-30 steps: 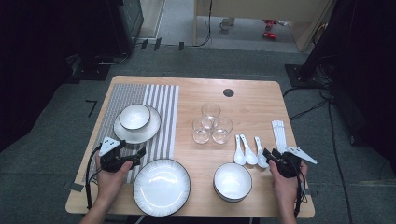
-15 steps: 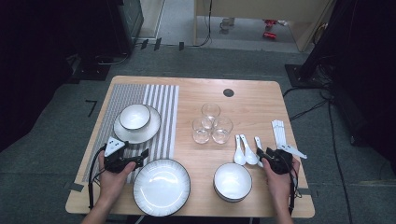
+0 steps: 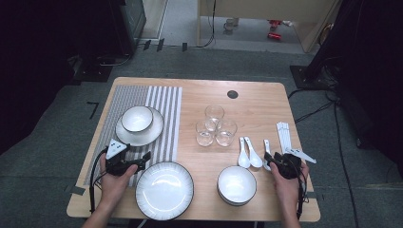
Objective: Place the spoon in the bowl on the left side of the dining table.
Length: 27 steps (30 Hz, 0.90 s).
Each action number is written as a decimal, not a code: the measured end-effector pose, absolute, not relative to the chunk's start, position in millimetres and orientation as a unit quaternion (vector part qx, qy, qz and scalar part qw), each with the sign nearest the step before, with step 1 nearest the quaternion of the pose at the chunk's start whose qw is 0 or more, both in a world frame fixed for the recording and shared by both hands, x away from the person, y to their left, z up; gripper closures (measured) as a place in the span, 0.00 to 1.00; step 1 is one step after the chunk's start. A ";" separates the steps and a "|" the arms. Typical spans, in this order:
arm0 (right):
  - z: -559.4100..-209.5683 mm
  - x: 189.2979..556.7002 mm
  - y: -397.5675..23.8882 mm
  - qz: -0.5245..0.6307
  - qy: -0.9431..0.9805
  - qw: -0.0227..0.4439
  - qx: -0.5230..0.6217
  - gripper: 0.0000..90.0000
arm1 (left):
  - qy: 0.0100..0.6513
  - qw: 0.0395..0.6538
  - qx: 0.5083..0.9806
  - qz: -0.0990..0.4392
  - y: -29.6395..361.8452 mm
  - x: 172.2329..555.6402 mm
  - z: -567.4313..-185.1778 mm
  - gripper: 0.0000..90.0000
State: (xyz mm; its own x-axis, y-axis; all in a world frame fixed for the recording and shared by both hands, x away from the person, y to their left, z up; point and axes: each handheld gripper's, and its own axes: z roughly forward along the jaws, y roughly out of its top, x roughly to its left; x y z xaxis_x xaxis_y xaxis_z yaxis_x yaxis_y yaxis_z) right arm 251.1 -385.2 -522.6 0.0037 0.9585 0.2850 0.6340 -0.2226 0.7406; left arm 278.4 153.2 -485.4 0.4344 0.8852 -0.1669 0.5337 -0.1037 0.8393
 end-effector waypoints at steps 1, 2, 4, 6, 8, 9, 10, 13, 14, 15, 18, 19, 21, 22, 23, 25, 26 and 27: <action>-522.5 249.9 -385.2 0.390 0.590 0.208 0.676 0.57 | 0.494 0.450 0.717 0.196 153.7 278.3 -485.2 0.10; -522.1 248.0 -384.6 0.389 0.591 0.206 0.676 0.57 | 0.495 0.451 0.717 0.196 154.2 278.3 -485.1 0.10; -521.7 244.5 -384.2 0.388 0.592 0.204 0.677 0.57 | 0.496 0.451 0.716 0.196 154.8 278.4 -485.0 0.10; -521.1 240.9 -384.8 0.387 0.590 0.201 0.680 0.56 | 0.496 0.451 0.716 0.196 155.0 278.3 -484.9 0.10; -520.7 237.1 -384.8 0.385 0.591 0.201 0.680 0.55 | 0.496 0.451 0.716 0.197 154.8 278.0 -484.7 0.10; -520.4 235.3 -384.4 0.385 0.592 0.199 0.679 0.54 | 0.495 0.452 0.715 0.197 154.8 277.9 -484.6 0.10; -520.0 233.6 -383.8 0.385 0.592 0.197 0.681 0.53 | 0.495 0.452 0.716 0.197 154.8 277.9 -484.6 0.10; -519.1 230.3 -383.4 0.389 0.590 0.192 0.681 0.51 | 0.495 0.451 0.716 0.197 154.7 278.0 -484.7 0.10; -518.9 230.1 -383.4 0.388 0.590 0.193 0.681 0.51 | 0.495 0.451 0.716 0.197 154.7 278.0 -484.8 0.10; -518.8 230.0 -383.3 0.388 0.590 0.192 0.682 0.50 | 0.494 0.451 0.717 0.197 154.7 278.0 -484.7 0.10; -518.5 229.4 -382.2 0.388 0.591 0.188 0.682 0.49 | 0.495 0.450 0.717 0.197 154.8 277.8 -484.7 0.10; -518.7 229.4 -381.7 0.386 0.593 0.189 0.681 0.49 | 0.495 0.451 0.716 0.197 154.8 277.9 -484.8 0.10; -518.9 229.2 -380.5 0.384 0.594 0.189 0.682 0.49 | 0.495 0.450 0.717 0.196 154.9 278.1 -485.0 0.10; -518.9 229.2 -380.0 0.380 0.596 0.193 0.681 0.50 | 0.495 0.450 0.717 0.196 154.8 278.2 -485.2 0.10; -518.8 229.1 -379.0 0.375 0.598 0.196 0.681 0.50 | 0.495 0.450 0.717 0.196 154.8 278.3 -485.3 0.10; -518.9 228.8 -377.6 0.370 0.601 0.203 0.679 0.51 | 0.495 0.450 0.717 0.195 154.7 278.2 -485.3 0.10; -518.9 228.6 -377.1 0.368 0.602 0.206 0.678 0.51 | 0.495 0.450 0.717 0.196 154.6 278.1 -485.2 0.10; -518.7 228.3 -376.5 0.364 0.603 0.209 0.678 0.52 | 0.495 0.450 0.717 0.196 154.5 278.1 -485.2 0.10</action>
State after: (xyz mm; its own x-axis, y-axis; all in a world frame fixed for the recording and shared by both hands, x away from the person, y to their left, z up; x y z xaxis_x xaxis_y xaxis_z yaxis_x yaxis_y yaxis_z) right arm 228.3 -376.5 -518.7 0.0071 0.9704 0.2414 0.6662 -0.1846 0.7226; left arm 278.1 154.5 -485.2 0.4339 0.8859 -0.1640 0.5336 -0.1061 0.8390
